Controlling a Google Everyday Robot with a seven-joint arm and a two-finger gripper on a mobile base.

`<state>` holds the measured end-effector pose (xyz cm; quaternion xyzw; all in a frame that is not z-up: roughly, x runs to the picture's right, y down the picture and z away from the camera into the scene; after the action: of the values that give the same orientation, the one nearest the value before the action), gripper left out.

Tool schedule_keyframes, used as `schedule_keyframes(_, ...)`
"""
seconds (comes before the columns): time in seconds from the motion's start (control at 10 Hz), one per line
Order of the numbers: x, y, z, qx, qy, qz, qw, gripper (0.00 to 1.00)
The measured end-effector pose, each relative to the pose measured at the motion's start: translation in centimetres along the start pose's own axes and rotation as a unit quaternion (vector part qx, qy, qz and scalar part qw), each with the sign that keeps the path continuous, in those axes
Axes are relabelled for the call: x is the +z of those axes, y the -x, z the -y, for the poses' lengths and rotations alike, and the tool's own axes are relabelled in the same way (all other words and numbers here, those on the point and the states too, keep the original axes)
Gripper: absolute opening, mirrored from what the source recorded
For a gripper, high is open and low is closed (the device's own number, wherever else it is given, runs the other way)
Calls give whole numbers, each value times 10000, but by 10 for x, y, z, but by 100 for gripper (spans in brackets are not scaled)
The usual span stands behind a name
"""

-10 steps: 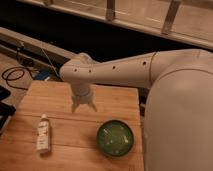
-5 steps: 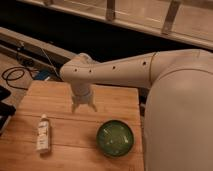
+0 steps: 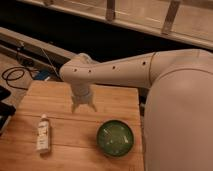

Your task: Place the bottle in the ceramic bowl

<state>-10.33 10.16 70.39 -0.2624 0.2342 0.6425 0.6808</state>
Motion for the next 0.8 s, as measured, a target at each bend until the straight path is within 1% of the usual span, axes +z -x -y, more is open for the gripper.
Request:
schedule_keyframes(0.6, -1, 0, 0, -6, -6, 12, 10000, 65)
schedule_keyframes(0.7, -1, 0, 1, -38, -34, 64, 10000, 65)
schedule_keyframes(0.8, -3, 2, -3, -130, -41, 229, 9996, 65)
